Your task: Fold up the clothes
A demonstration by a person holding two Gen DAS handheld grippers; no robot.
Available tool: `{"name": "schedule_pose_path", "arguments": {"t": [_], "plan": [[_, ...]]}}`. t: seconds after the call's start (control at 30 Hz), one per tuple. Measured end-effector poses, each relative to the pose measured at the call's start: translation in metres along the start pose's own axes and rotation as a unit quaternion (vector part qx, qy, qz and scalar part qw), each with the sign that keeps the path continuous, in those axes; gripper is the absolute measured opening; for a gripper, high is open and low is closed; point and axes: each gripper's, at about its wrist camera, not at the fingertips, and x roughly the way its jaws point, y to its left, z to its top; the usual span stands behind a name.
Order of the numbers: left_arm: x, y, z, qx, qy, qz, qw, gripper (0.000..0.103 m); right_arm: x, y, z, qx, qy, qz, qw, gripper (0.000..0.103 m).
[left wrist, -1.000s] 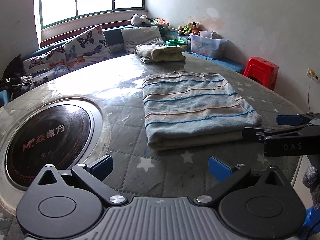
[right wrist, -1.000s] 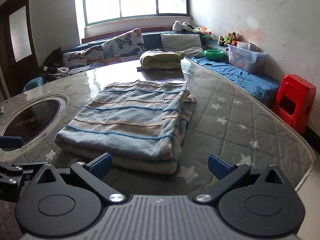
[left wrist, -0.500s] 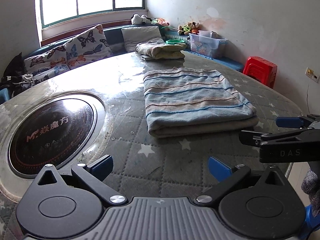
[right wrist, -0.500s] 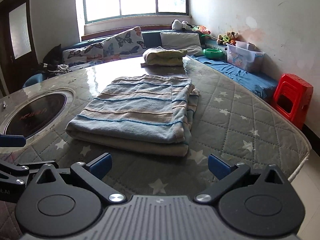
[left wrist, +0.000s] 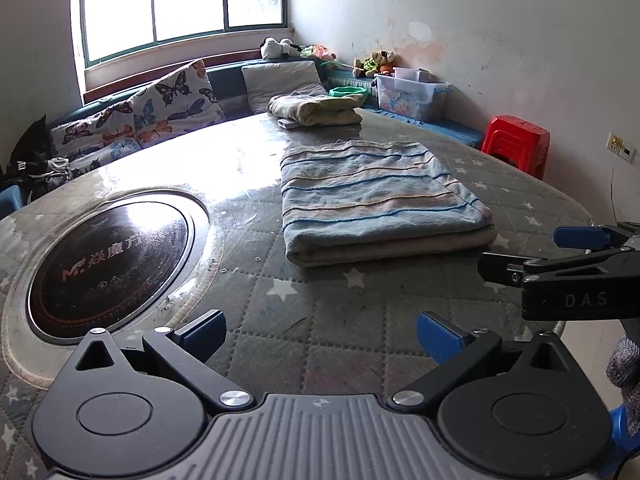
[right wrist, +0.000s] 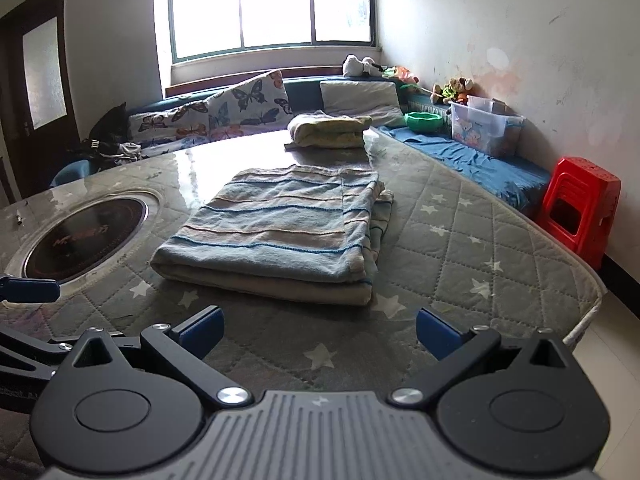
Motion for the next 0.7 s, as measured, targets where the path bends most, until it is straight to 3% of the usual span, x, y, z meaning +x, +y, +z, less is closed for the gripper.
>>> {"name": "schedule_pose_path", "arguments": {"t": [0.37,0.7], "plan": [[-0.008,-0.005,-0.003,0.004,-0.004,0.006,1.0,0.103,-0.013,0.002,-0.002,-0.002,-0.013,0.001,1.0,0.103],[0.005,0.0,0.0,-0.002,0.009,0.011,0.9999,0.103,0.003,0.0,-0.001,0.003,0.004,0.005,1.0,0.103]]}}
